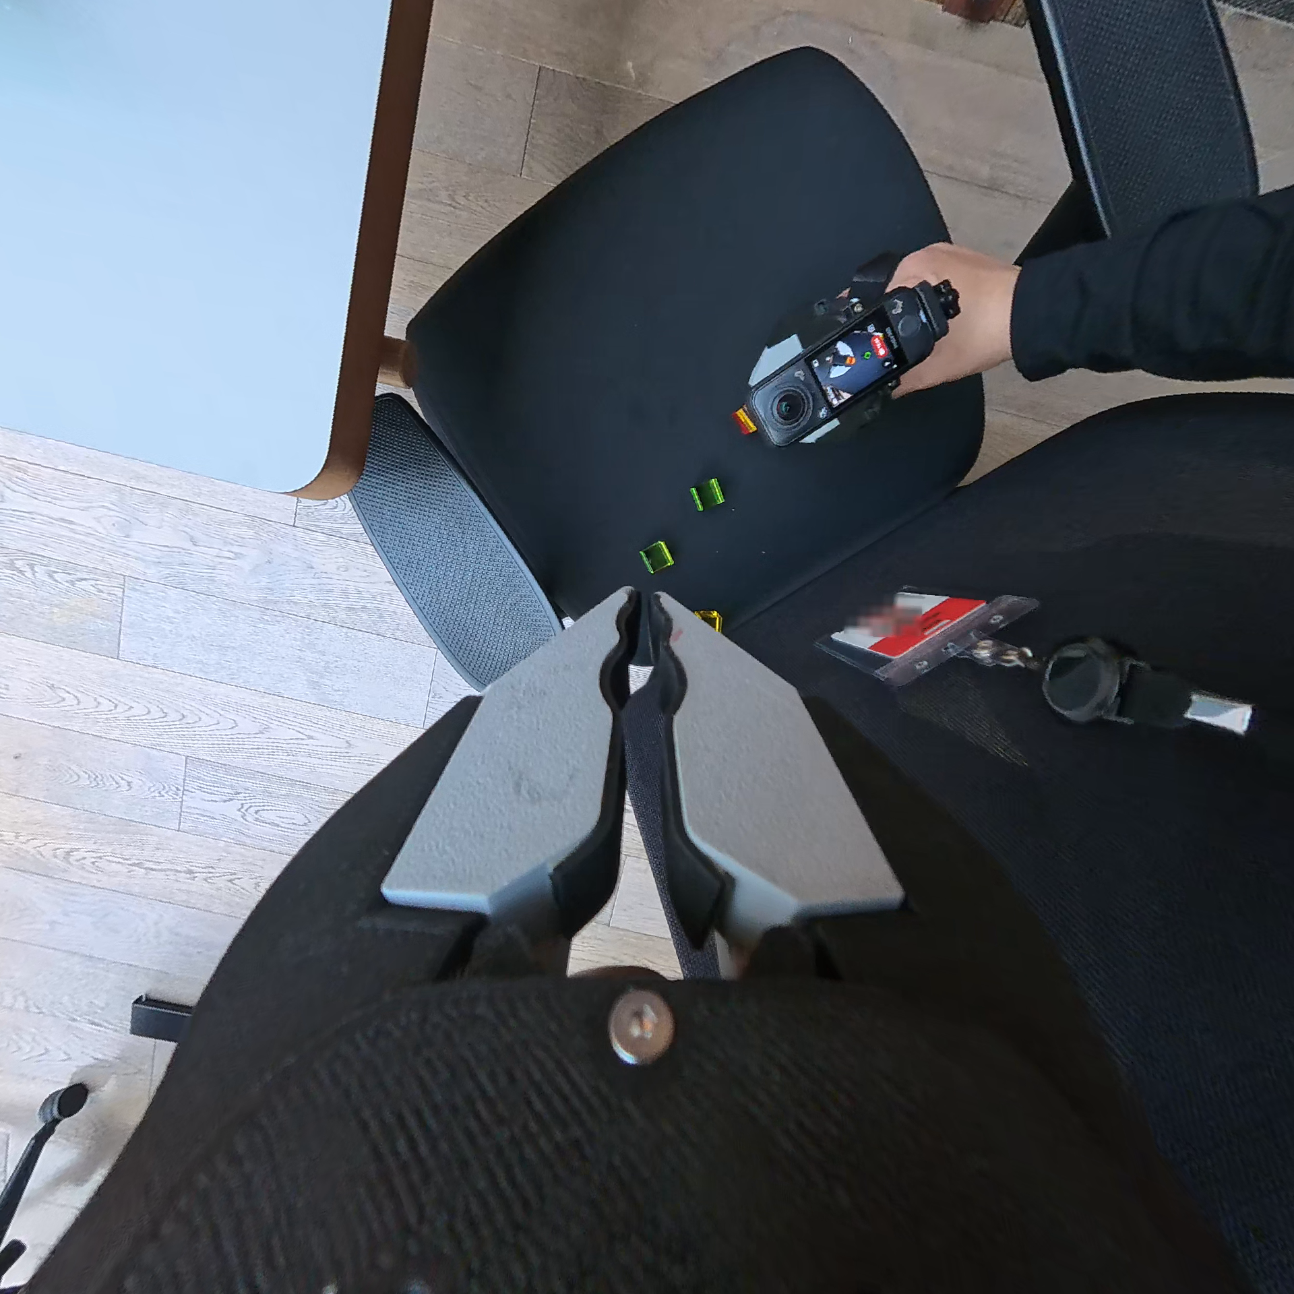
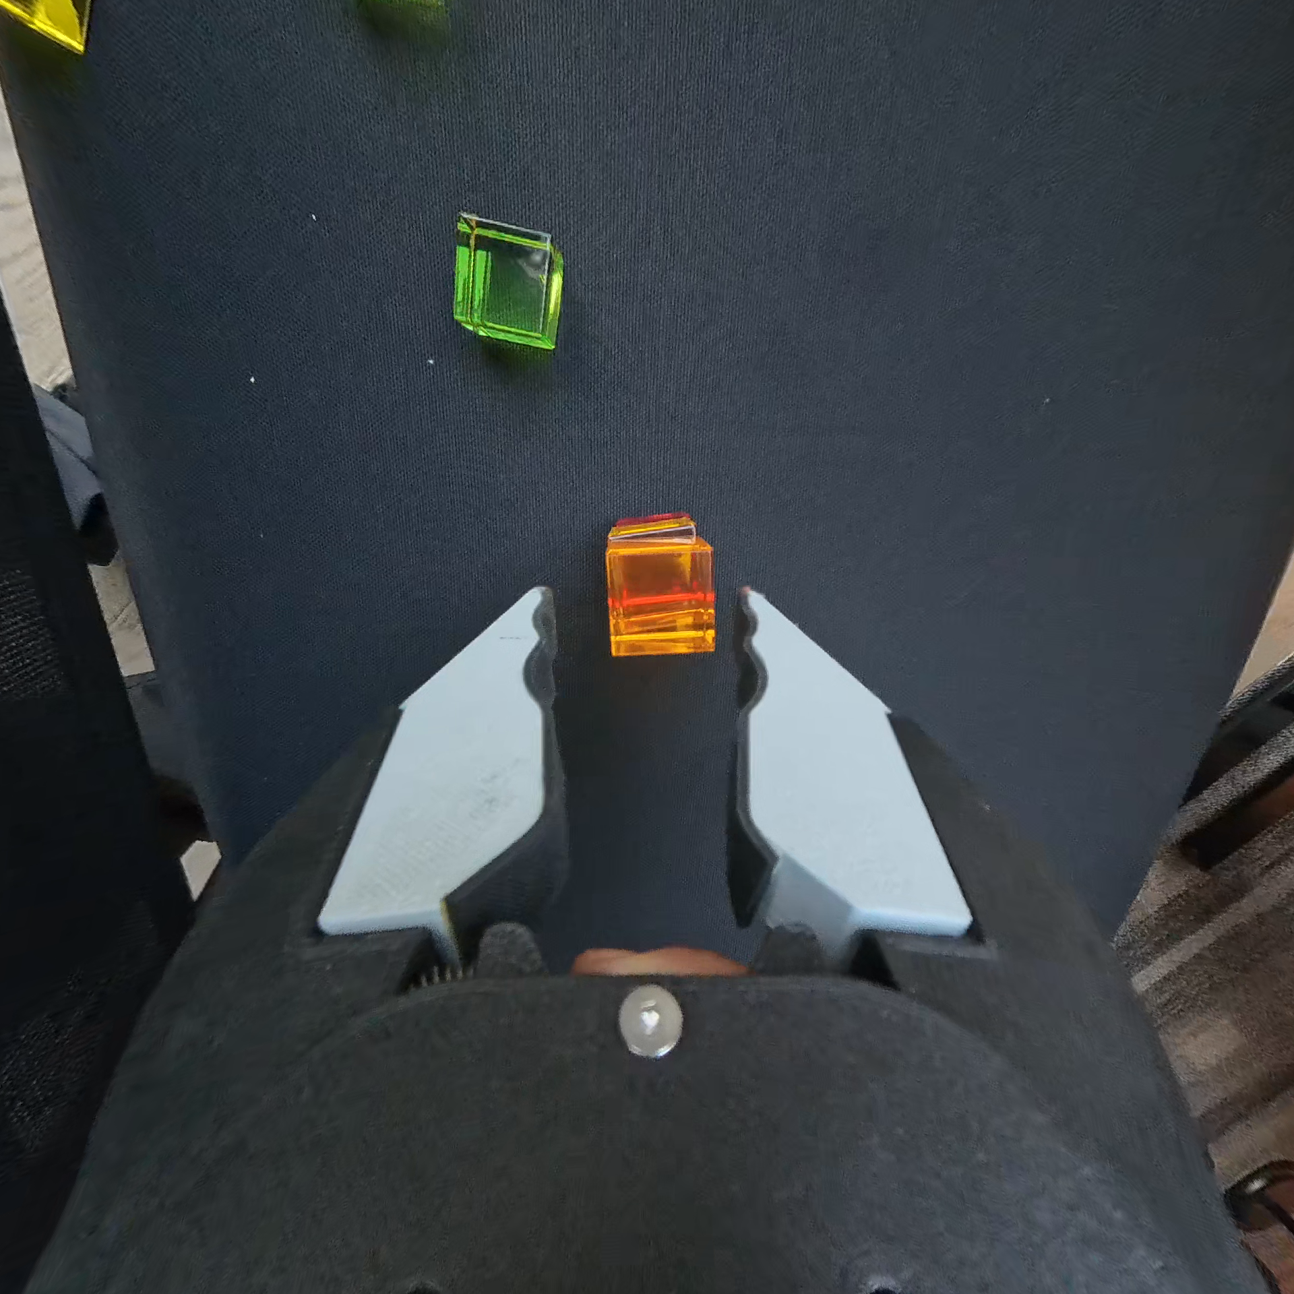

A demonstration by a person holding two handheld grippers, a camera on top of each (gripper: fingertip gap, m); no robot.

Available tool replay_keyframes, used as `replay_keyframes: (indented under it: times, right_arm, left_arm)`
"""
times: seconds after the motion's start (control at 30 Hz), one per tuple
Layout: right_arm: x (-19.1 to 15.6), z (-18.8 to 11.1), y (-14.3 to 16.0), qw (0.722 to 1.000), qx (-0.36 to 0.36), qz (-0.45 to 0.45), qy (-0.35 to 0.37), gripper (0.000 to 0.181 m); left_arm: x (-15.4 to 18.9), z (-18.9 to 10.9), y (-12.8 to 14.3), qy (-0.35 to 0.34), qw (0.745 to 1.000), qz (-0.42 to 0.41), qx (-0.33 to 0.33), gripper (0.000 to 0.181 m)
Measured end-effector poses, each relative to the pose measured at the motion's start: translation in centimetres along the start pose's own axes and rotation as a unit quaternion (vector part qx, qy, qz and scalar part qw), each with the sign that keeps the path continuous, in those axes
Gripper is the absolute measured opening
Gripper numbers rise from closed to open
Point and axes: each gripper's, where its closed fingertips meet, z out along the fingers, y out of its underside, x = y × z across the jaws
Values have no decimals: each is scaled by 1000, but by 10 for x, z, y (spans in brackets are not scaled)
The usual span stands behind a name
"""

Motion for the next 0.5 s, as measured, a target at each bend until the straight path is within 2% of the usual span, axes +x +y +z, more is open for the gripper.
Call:
replay_keyframes:
  times: [0.17,0.23,0.33,0.4,0.5]
  right_arm:
    - [3,-8,0,1000,8,13,18,70]
    - [5,-22,-6,999,33,32,28,71]
    - [-3,-55,-32,993,106,35,29,61]
    - [-21,-71,-53,990,141,15,-4,55]
    - [-58,-79,-85,982,168,-35,-79,55]
  left_arm:
    - [-1,0,0,-1,1000,-1,-1,0]
    - [-1,0,0,-2,1000,0,-1,0]
    - [-2,-1,0,-3,1000,-3,1,0]
    - [-2,-1,-1,-2,1000,-4,2,0]
    - [-1,-1,-1,-3,1000,-2,2,0]
